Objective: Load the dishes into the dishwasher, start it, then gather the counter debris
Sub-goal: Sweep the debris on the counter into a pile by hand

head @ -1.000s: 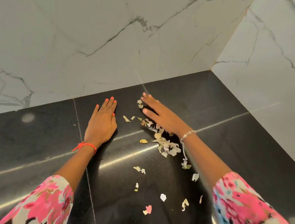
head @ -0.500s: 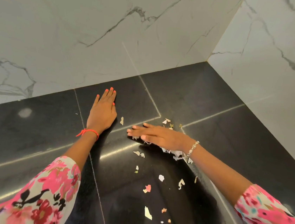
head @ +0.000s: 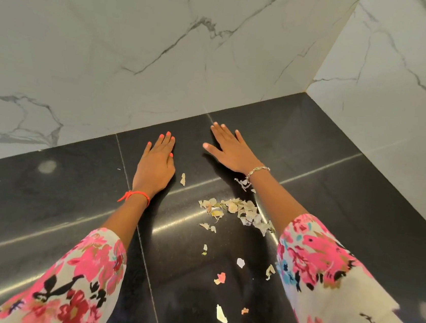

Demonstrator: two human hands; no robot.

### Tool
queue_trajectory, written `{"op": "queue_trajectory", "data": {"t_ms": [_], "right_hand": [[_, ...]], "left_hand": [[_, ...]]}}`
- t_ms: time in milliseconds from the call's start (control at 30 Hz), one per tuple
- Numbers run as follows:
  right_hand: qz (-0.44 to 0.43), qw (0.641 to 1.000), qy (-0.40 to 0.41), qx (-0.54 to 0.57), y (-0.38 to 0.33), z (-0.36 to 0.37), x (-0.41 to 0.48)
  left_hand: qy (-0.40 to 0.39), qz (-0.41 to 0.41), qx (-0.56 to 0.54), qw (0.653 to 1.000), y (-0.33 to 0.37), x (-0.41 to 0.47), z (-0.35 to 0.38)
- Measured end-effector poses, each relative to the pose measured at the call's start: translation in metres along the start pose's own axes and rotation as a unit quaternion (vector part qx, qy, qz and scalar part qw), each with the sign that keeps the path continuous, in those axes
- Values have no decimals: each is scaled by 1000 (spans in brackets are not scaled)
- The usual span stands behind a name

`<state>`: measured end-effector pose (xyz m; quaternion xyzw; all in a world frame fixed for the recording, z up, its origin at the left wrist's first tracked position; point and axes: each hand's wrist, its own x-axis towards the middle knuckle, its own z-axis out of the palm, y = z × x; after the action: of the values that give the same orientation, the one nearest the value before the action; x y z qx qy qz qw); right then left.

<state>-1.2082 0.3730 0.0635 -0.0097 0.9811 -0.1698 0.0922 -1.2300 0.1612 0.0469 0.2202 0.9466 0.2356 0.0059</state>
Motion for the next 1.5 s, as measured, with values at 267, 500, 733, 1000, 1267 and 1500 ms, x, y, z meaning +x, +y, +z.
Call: {"op": "queue_trajectory", "data": {"t_ms": [267, 500, 733, 1000, 1267, 1500], "right_hand": [[-225, 971, -71, -29, -35, 21, -43], [-165, 941, -193, 225, -32, 5, -118], [69, 992, 0, 106, 23, -6, -129], [-63, 989, -77, 109, -28, 36, -196], [161, 972, 98, 137, -8, 26, -256], [115, 986, 43, 109, -60, 65, -282]], "left_hand": [[5, 10, -17, 1000, -1, -1, 0], [-23, 5, 11, 1000, 6, -15, -4], [-54, 18, -5, 998, 29, -85, -4], [-48, 38, -8, 998, 41, -152, 1], [-33, 40, -26, 998, 43, -155, -1], [-27, 41, -35, 998, 45, -154, -2]]}}
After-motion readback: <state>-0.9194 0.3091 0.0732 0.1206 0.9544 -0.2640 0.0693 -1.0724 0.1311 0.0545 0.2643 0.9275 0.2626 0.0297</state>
